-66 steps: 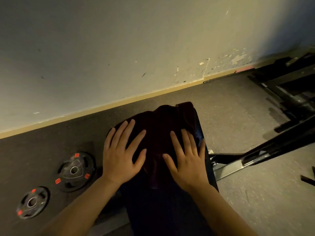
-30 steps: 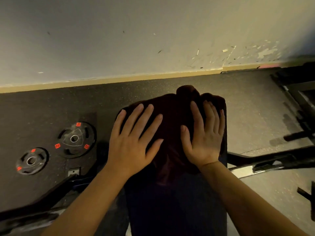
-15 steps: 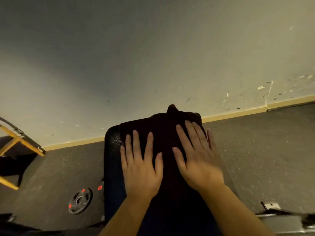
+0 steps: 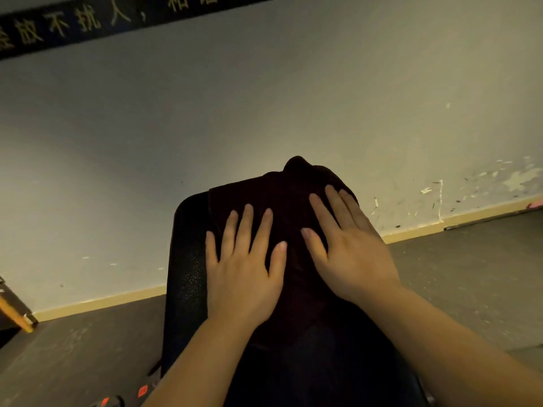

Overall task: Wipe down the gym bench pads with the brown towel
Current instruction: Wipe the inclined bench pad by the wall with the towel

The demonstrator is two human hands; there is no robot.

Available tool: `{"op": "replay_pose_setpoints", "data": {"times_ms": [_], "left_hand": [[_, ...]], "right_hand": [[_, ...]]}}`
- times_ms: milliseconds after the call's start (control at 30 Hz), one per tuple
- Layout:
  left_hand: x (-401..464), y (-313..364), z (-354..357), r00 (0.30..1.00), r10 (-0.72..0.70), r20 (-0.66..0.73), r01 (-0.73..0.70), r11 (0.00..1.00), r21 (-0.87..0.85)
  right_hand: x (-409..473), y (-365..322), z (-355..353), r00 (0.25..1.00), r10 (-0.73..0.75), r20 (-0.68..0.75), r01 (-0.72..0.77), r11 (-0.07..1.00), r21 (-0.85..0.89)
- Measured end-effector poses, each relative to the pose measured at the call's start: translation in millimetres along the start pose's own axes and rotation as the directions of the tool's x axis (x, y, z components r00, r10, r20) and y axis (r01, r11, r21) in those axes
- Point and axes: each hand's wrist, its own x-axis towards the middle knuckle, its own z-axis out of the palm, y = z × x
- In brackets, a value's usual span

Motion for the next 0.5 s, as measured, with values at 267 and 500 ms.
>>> {"op": "replay_pose_setpoints", "data": {"times_ms": [267,500], "left_hand": [[-5.5,1.9,5.0,1.000,-0.016,-0.015,0.016,0.999,-0.038],[-21.8,-1.1,-13.7,0.990,-0.139,-0.023,0.118,0.907,-0.404]], "right_hand": [[-3.8,1.2,-3.0,0.999,0.038,0.015,-0.038,0.999,0.016],[-3.4,-0.5,-6.8,0.990,0.067,0.124,-0.054,0.993,-0.102]]}}
